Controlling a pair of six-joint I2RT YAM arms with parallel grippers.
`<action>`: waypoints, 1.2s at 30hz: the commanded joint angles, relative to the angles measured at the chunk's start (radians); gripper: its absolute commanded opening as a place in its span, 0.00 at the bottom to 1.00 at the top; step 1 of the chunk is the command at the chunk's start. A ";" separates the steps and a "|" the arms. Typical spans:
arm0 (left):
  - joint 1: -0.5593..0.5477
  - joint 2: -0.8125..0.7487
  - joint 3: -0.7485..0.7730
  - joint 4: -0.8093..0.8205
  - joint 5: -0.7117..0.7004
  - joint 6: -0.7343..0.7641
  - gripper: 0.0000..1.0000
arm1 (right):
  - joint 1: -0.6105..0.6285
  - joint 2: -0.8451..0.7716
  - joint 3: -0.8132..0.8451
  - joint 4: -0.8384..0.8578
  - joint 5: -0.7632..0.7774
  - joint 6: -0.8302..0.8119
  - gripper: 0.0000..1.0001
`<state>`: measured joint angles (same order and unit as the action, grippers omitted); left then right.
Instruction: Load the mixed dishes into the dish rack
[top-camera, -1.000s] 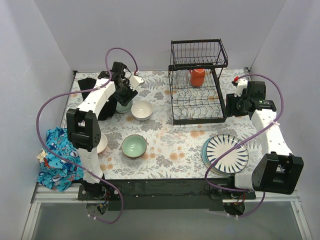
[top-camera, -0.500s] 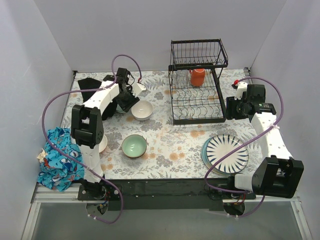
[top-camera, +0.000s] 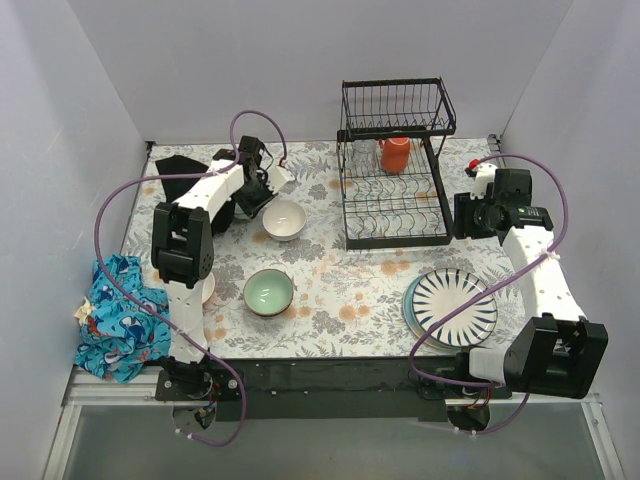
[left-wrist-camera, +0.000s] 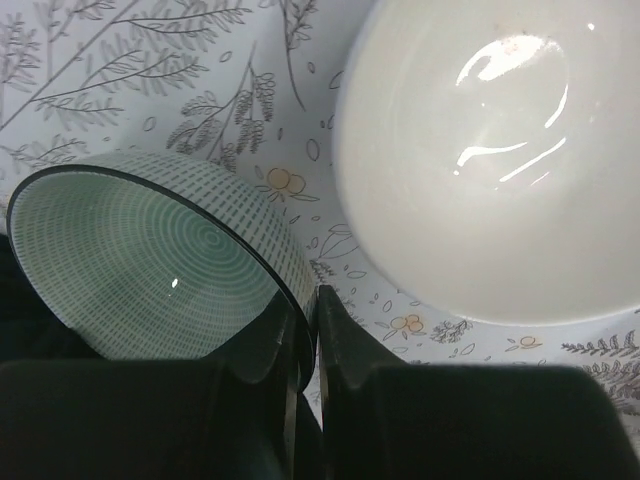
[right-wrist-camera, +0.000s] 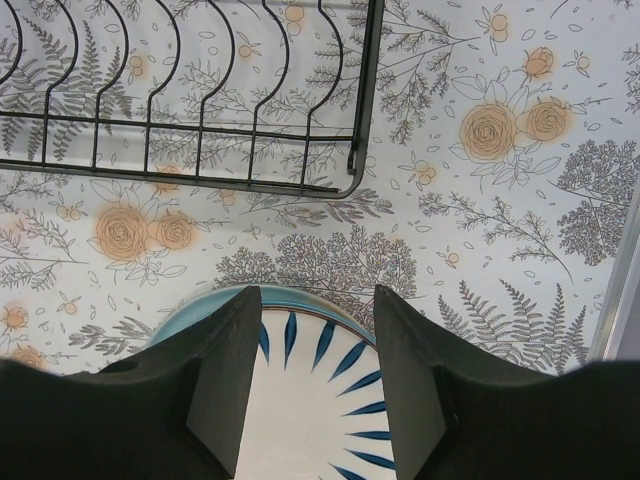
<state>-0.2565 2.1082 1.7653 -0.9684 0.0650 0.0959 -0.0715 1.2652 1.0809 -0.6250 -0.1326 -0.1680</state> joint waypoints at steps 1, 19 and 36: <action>0.016 -0.017 0.132 -0.088 -0.011 -0.036 0.00 | -0.001 -0.033 -0.009 0.025 0.008 -0.002 0.57; -0.380 -0.284 0.048 0.342 0.627 -0.491 0.00 | -0.019 0.008 0.068 -0.011 0.352 -0.050 0.57; -0.560 0.021 -0.014 1.469 0.589 -1.203 0.00 | -0.090 -0.049 0.004 -0.082 0.539 -0.175 0.57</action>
<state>-0.8028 2.0445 1.6993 0.1253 0.7128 -0.8627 -0.1471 1.2396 1.0748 -0.6926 0.3649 -0.3069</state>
